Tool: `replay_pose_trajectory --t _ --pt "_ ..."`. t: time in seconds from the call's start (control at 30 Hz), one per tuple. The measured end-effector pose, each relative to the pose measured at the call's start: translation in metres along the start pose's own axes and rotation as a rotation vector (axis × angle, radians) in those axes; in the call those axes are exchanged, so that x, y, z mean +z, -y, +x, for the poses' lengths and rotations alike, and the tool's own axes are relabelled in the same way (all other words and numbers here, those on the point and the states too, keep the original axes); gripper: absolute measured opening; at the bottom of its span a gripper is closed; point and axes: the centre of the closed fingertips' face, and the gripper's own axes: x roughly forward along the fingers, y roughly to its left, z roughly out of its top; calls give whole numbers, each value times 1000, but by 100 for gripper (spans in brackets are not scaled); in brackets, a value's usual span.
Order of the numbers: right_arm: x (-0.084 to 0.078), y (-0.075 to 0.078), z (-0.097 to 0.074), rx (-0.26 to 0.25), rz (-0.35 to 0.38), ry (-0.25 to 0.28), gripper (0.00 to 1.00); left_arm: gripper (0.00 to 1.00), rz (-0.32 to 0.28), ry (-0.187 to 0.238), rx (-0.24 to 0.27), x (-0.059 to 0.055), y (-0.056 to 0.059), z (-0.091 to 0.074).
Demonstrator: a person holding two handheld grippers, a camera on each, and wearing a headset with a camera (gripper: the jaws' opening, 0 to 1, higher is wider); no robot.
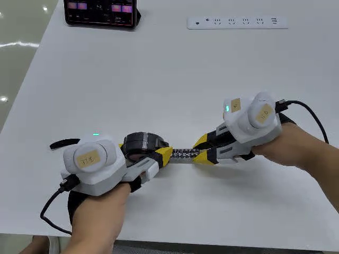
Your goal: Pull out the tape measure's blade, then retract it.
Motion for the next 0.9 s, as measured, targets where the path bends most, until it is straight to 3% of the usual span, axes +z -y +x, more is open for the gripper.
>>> replay_pose_trajectory --t 0.9 --pt "24 -2 29 6 -19 15 10 58 -10 2 -10 0 -1 0"
